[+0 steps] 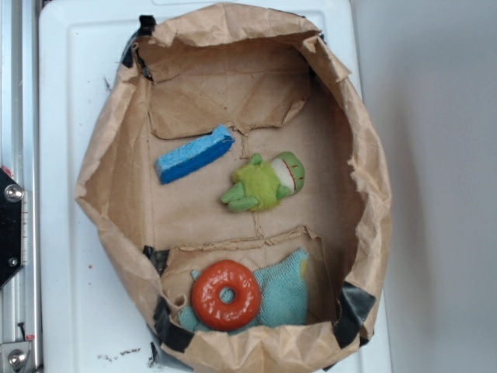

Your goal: Grab the blue sponge.

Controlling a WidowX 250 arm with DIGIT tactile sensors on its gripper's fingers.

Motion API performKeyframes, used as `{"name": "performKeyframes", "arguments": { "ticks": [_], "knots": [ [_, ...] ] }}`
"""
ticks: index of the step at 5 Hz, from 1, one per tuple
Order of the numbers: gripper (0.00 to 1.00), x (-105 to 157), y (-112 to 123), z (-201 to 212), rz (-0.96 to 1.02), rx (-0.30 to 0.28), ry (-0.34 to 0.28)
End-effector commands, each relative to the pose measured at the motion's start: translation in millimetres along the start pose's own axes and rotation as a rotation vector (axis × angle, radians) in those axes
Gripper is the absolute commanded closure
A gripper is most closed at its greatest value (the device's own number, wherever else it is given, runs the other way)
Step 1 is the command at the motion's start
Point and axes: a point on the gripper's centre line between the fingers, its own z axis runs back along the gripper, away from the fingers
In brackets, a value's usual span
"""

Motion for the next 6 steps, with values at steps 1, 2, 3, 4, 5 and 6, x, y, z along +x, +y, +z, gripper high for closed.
{"name": "performKeyframes", "arguments": {
  "ticks": [1,2,3,4,5,6],
  "knots": [
    [0.0,0,0,0,0.0,0.0,0.0],
    [0.0,48,19,-26,0.039,0.056,-0.034],
    [0.0,94,35,-46,0.016,0.038,-0.076],
    [0.0,119,55,-60,-0.025,0.049,-0.153],
    [0.0,130,69,-72,-0.072,0.017,-0.181],
    [0.0,134,79,-94,-0.101,-0.047,-0.227]
  ]
}}
